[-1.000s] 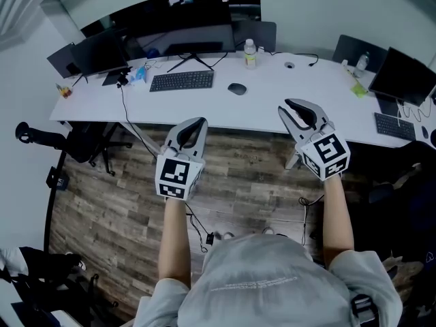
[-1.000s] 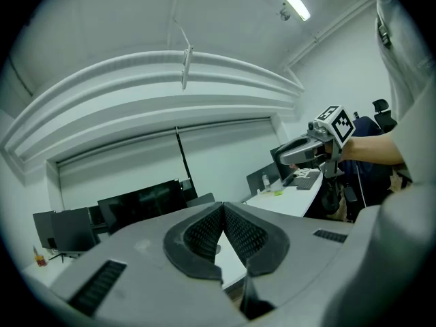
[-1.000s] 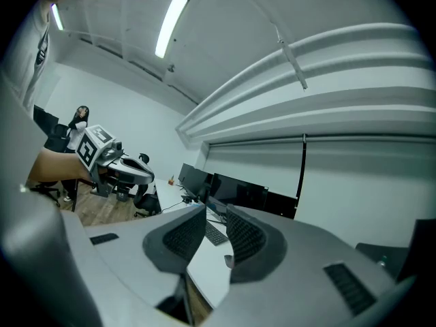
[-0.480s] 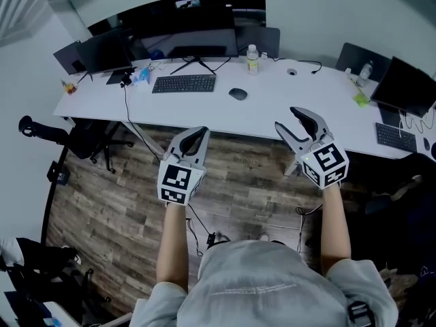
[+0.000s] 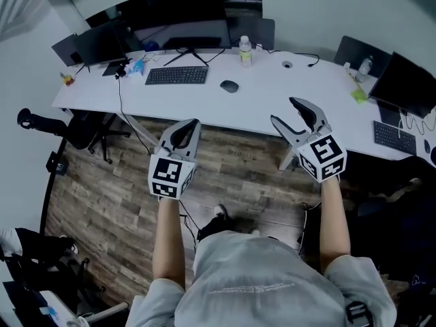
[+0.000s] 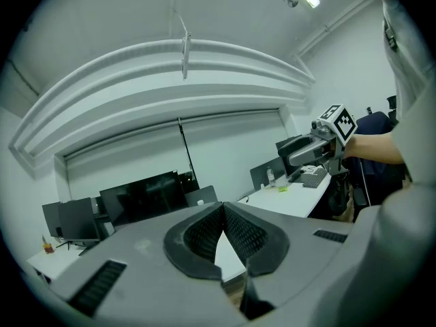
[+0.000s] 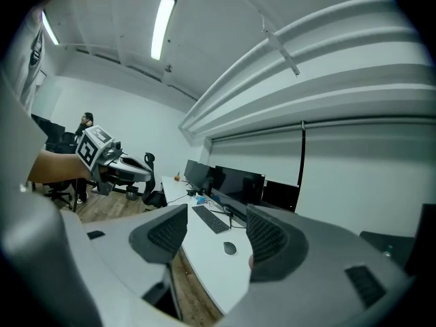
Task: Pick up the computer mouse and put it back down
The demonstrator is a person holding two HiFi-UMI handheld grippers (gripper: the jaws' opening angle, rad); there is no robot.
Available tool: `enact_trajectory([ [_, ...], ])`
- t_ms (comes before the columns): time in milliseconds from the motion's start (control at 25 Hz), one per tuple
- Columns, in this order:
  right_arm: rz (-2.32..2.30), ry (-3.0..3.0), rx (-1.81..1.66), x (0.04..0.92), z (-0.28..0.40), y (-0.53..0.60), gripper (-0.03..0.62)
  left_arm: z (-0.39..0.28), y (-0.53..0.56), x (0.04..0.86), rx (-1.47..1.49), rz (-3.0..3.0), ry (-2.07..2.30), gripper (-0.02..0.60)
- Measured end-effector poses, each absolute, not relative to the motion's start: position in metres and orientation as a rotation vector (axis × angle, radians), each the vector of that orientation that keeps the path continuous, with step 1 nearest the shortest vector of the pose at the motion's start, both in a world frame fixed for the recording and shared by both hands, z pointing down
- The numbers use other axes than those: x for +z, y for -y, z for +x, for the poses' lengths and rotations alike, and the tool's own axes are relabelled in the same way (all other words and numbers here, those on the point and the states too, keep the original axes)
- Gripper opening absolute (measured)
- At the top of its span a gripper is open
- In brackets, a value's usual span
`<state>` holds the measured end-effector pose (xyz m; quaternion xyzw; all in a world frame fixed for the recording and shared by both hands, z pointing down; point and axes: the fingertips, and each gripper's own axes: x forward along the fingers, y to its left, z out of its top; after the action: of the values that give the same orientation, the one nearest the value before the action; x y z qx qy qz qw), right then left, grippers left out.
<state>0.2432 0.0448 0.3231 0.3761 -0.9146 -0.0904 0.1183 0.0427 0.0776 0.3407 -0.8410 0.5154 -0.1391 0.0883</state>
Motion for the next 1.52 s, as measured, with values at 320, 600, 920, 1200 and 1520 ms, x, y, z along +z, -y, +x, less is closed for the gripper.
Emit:
enact_trajectory([
  [320, 1.097, 2.644, -0.26, 0.335, 0.237, 0.0, 0.276, 0.032, -0.029, 0.355, -0.403, -2.514, -1.543, 0.011],
  [600, 1.124, 2.605, -0.257, 0.337, 0.197, 0.064, 0.276, -0.01, 0.046, 0.365, -0.395, -2.525, -1.512, 0.011],
  [920, 1.134, 2.503, -0.251, 0.339, 0.131, 0.135, 0.276, -0.063, 0.129, 0.366, -0.298, -2.609, -1.418, 0.011],
  [1200, 1.11, 2.408, -0.223, 0.355, 0.09, 0.182, 0.271, -0.095, 0.178, 0.386, -0.289, -2.685, -1.37, 0.011],
  [1520, 1.06, 2.349, -0.147, 0.389, 0.07, 0.218, 0.286, -0.113, 0.207, 0.426, -0.368, -2.754, -1.394, 0.011],
])
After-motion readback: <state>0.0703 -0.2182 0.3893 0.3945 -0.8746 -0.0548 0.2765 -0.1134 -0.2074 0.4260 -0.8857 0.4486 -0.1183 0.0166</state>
